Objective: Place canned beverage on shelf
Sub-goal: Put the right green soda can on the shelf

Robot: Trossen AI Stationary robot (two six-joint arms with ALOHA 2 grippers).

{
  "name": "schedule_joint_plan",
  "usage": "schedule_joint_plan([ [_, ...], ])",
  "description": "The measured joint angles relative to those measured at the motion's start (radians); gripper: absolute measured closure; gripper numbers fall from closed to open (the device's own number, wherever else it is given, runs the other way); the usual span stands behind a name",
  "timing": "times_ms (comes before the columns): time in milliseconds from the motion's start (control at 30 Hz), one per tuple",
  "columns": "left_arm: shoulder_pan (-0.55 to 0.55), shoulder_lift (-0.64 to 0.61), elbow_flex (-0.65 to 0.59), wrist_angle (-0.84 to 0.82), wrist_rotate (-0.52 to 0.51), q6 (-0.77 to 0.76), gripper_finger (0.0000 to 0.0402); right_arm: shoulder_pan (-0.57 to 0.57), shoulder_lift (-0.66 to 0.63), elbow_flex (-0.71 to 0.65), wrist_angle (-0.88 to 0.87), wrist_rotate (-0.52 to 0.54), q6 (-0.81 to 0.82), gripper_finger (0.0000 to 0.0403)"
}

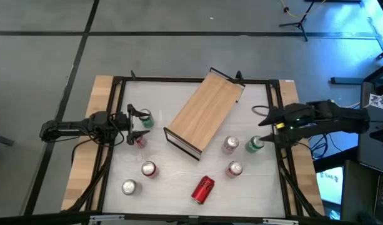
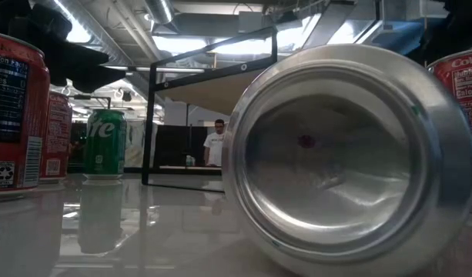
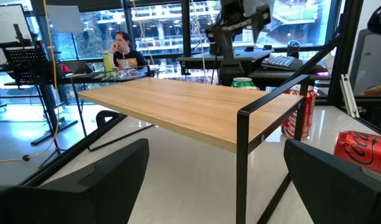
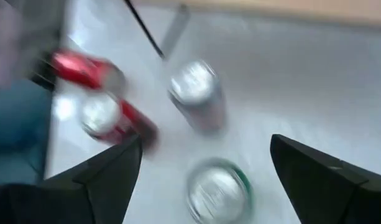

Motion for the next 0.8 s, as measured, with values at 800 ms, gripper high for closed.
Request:
schedule_joint_plan([
  [800, 0.0, 0.0, 0.0, 0.0, 0.0, -0.003, 0.0037, 0.0, 0.356, 0.038, -0.161, -0.018, 0.002, 0.0054],
])
